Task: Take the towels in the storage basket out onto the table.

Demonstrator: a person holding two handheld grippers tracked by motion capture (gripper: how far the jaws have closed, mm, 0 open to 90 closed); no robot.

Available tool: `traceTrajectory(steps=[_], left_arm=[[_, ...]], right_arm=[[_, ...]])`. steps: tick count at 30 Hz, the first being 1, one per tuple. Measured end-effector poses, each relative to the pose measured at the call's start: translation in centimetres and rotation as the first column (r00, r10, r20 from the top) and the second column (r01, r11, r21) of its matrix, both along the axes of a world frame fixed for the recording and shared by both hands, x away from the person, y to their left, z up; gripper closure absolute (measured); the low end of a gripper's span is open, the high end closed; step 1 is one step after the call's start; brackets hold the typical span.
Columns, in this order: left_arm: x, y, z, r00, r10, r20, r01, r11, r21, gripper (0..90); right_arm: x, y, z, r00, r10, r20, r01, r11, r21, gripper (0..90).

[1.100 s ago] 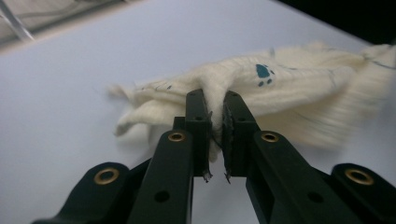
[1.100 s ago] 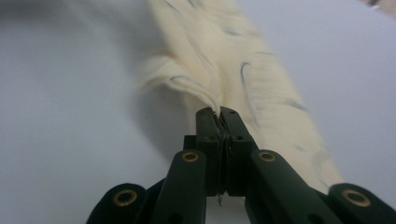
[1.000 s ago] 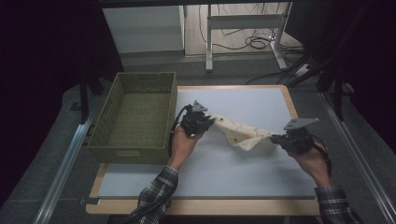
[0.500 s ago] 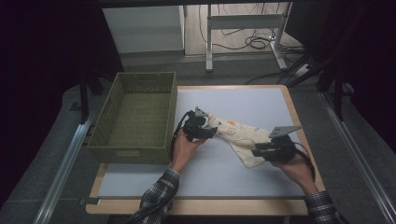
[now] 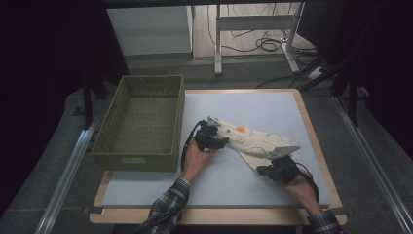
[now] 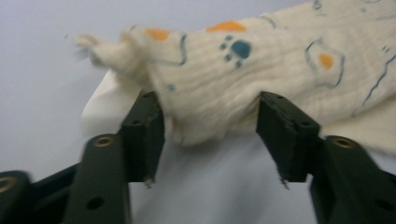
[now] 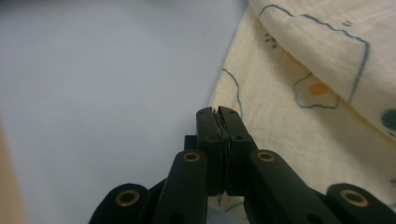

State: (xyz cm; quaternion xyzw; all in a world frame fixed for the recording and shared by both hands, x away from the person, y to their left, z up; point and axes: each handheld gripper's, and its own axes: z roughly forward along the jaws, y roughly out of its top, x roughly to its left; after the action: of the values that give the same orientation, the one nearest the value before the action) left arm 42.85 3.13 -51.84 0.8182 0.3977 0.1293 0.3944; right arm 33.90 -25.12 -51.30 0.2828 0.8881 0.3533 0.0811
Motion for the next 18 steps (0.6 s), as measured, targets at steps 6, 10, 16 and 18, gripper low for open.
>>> traceTrajectory(steps=[6, 10, 16, 18], left_arm=[[0.7, -2.1, 1.8, 0.9972, -0.037, 0.065, 0.037, 0.9993, -0.009, 75.3], [1.3, -2.6, 3.0, 0.9960, -0.029, 0.085, 0.031, 0.9992, -0.024, 76.8], [2.6, -3.4, 2.1, 0.9981, -0.016, 0.060, 0.013, 0.9982, 0.058, 66.3], [2.4, -2.9, 1.9, 0.9986, 0.001, 0.054, -0.003, 0.9994, 0.034, 56.7]], right_arm=[[-2.0, -2.9, 1.8, 0.9999, -0.006, 0.011, 0.006, 1.000, 0.025, 88.4], [-3.0, -5.0, 2.2, 0.9998, -0.018, 0.000, 0.018, 1.000, 0.016, 88.4], [-3.7, -7.5, 1.3, 0.9978, -0.052, -0.040, 0.052, 0.999, -0.010, 88.0], [-3.8, -7.9, 0.9, 0.9972, -0.059, -0.045, 0.059, 0.998, -0.009, 87.5]])
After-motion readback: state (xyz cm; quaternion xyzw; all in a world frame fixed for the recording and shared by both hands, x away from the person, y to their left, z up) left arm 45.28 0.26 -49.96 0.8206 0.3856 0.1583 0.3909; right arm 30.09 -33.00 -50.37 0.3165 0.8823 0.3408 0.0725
